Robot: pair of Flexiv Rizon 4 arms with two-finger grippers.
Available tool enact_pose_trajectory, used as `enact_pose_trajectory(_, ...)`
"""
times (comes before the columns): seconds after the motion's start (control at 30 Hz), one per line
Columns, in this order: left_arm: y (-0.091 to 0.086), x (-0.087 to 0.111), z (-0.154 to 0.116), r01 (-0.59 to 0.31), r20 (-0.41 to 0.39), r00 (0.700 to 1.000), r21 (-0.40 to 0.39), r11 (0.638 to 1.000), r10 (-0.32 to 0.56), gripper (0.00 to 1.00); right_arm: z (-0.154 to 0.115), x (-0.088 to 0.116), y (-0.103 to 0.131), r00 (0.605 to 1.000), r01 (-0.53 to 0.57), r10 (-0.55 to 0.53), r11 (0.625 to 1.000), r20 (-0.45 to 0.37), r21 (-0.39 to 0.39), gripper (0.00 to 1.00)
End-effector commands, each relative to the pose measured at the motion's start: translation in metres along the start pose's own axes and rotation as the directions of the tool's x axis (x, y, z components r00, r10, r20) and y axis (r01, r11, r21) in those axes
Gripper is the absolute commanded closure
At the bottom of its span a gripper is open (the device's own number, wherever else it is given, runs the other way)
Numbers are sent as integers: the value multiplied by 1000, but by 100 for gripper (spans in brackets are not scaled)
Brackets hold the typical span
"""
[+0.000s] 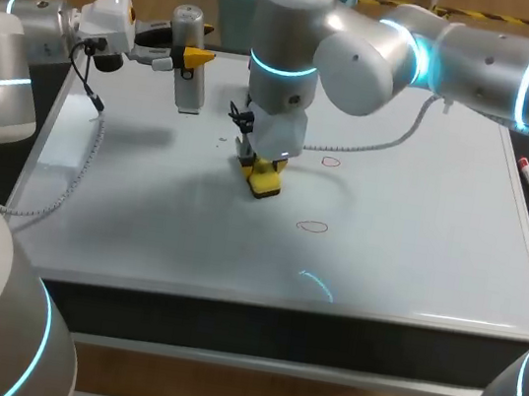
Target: Pick up the inspection probe, press it on each red-marked spot on the whiteboard one by one, put down the probe, pick up the eraser, and wipe off all the red marks.
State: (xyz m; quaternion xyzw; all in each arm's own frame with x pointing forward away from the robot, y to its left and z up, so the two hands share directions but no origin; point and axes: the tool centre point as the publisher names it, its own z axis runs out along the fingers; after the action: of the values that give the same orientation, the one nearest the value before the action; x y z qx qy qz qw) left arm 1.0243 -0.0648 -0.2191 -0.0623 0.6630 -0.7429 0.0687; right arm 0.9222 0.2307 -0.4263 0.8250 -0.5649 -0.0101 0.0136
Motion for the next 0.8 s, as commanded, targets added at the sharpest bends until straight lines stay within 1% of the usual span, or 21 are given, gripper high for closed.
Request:
enact_pose_trajectory(0.03, -2, 0, 0, 1, 1, 1000, -2, 1000, -1, 100, 8, 11, -2, 1000, -17, 17, 1000, -2, -8, 100)
enact_pose_trajectory(0.4, -2, 0, 0, 1, 1, 1000, -2, 1000, -1, 100, 14, 43, -2, 995, -102, 102, 995, 2, -24, 100)
enact_pose_trajectory(0.53, -2, 0, 0, 1, 1, 1000, -2, 1000, -1, 100, 12, 51, -2, 993, -122, 122, 992, 3, -18, 100)
enact_pose_trajectory(0.63, -2, 0, 0, 1, 1, 1000, -2, 1000, -1, 100, -4, 54, -2, 991, -133, 133, 991, 23, -7, 100)
enact_pose_trajectory(0.7, -2, 0, 0, 1, 1, 1000, -2, 1000, -1, 100, -14, 58, -4, 990, -139, 140, 990, 30, -31, 100)
enact_pose_trajectory(0.8, -2, 0, 0, 1, 1, 1000, -2, 1000, -1, 100, -37, 76, -15, 986, -164, 164, 986, 37, -12, 100)
